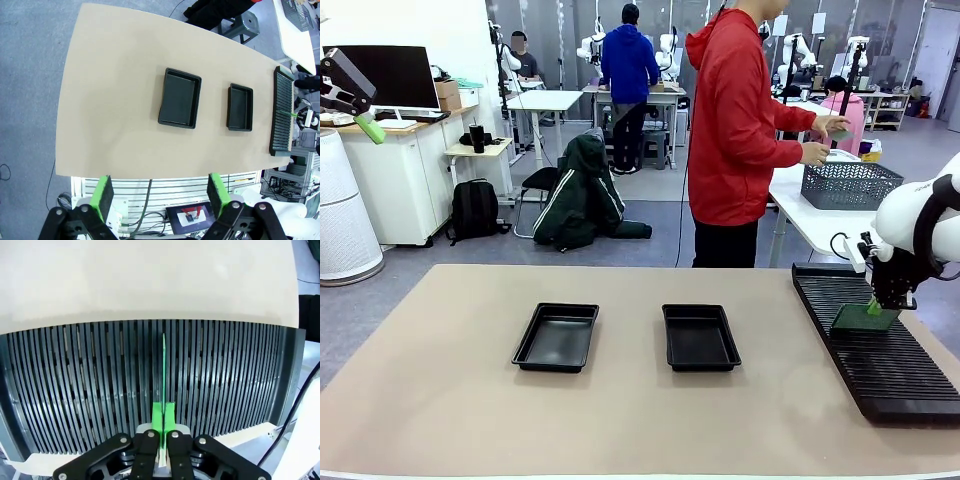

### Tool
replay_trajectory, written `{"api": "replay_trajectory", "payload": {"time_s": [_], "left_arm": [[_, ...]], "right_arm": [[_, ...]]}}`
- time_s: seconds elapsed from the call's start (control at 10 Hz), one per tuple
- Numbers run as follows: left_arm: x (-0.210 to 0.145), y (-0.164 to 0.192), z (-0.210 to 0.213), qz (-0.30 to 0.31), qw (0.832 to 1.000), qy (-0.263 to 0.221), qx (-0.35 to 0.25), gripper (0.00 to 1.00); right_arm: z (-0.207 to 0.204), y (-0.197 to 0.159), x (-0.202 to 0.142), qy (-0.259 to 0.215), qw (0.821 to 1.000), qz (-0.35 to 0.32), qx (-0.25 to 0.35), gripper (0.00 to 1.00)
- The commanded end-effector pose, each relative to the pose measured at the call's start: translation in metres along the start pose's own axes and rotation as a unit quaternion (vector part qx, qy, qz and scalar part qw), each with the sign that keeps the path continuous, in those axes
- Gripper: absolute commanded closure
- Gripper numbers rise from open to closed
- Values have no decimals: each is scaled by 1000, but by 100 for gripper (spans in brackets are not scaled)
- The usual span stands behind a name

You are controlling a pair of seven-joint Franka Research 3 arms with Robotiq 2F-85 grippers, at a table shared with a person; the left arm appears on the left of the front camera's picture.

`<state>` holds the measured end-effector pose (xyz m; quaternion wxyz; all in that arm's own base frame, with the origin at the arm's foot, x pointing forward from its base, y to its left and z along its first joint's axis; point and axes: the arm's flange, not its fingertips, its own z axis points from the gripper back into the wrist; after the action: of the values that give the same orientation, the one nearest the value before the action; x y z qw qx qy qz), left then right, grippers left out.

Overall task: Inspect and transfer BCBs to ESD trays.
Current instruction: Pick up the Blank PCB from the PCB Rack and place it in the left ESD tray.

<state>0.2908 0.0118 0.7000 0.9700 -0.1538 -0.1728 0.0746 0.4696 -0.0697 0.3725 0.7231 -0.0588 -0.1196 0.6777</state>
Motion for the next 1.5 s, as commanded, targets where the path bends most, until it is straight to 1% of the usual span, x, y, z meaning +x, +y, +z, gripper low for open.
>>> {"api": "replay_trajectory", "payload": {"time_s": [0.0, 0.2, 0.3, 0.4, 0.5, 0.7, 0.8, 1.0, 1.1, 1.3, 1.4], "left_arm": [[0, 1, -1, 2, 1000, 1, -2, 0], [0, 1, -1, 2, 1000, 1, -2, 0], [0, 1, -1, 2, 1000, 1, -2, 0], [0, 1, -1, 2, 1000, 1, -2, 0], [0, 1, -1, 2, 1000, 1, -2, 0], [0, 1, -1, 2, 1000, 1, -2, 0], [0, 1, -1, 2, 1000, 1, -2, 0], [0, 1, -1, 2, 1000, 1, -2, 0], [0, 1, -1, 2, 1000, 1, -2, 0], [0, 1, -1, 2, 1000, 1, -2, 0], [0, 1, -1, 2, 1000, 1, -2, 0]], "right_arm": [[-2, 2, -2, 1, 1000, 8, -5, 100], [-2, 2, -2, 1, 1000, 8, -5, 100], [0, 0, 0, 0, 1000, 0, 0, 98], [20, -3, -1, -2, 1000, -12, 0, 98], [45, -8, -1, 0, 1000, -17, 1, 98], [113, -20, 3, 16, 999, -42, 5, 98], [150, -28, 5, 18, 996, -86, 13, 98], [229, -48, 4, -11, 985, -169, 17, 98], [259, -54, 0, -22, 982, -187, 10, 98], [305, -68, -7, -48, 975, -215, 21, 98], [321, -73, -10, -69, 968, -241, 35, 98]]}}
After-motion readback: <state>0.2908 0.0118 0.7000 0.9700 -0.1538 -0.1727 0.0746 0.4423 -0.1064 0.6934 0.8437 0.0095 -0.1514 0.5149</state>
